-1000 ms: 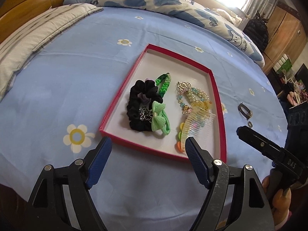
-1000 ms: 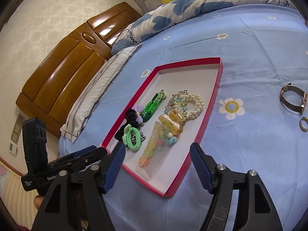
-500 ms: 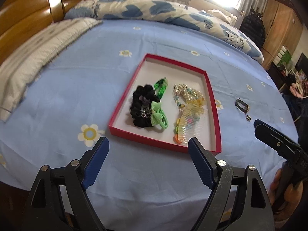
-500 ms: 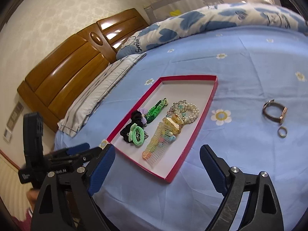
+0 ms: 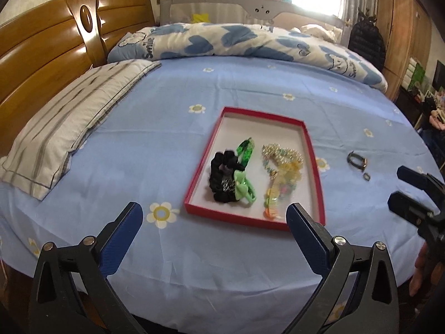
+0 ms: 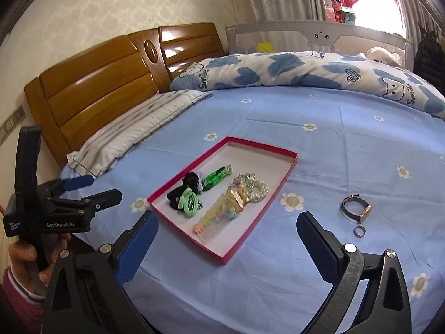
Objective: Organize jewelry
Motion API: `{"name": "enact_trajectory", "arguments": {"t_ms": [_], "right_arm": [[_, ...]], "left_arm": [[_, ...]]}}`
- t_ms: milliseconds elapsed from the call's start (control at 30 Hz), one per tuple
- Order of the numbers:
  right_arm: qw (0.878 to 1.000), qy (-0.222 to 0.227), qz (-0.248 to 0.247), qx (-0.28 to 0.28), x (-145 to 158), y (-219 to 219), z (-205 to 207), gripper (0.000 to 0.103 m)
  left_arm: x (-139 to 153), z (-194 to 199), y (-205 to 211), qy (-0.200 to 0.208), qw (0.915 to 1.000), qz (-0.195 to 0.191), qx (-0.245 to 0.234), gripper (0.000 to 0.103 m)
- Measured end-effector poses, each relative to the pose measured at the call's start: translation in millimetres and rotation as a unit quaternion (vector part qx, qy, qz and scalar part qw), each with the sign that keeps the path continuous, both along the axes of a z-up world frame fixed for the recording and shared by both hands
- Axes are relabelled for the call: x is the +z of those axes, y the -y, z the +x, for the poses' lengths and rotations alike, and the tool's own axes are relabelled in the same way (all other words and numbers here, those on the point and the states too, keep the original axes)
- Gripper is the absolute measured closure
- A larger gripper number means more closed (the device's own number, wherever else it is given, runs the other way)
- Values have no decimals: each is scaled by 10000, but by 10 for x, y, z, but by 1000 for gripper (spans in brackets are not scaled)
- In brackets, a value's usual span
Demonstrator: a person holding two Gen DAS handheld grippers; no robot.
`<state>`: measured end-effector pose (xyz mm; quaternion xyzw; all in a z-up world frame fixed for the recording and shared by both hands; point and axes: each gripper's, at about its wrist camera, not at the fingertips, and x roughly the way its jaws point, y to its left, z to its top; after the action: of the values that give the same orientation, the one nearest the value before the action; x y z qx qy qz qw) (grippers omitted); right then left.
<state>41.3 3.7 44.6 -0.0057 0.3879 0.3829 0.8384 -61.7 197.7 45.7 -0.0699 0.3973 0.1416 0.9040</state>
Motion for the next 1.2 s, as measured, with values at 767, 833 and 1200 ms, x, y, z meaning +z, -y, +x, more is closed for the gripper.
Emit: {"name": "enact_trajectory", "arguments": {"t_ms": [767, 833, 1200], "right_arm": [[9984, -369, -419, 2, -568, -127, -158, 2], [9984, -378, -410, -18, -589, -116, -157, 2], [9992, -290, -270, -60, -575, -87, -179, 2]], "left_arm": [[-452, -113, 149, -404, 9973, 568, 226, 0], [-463, -111, 160, -414, 9970, 607, 240, 0], [-450, -126, 180, -314, 9972, 620, 280, 0]]}}
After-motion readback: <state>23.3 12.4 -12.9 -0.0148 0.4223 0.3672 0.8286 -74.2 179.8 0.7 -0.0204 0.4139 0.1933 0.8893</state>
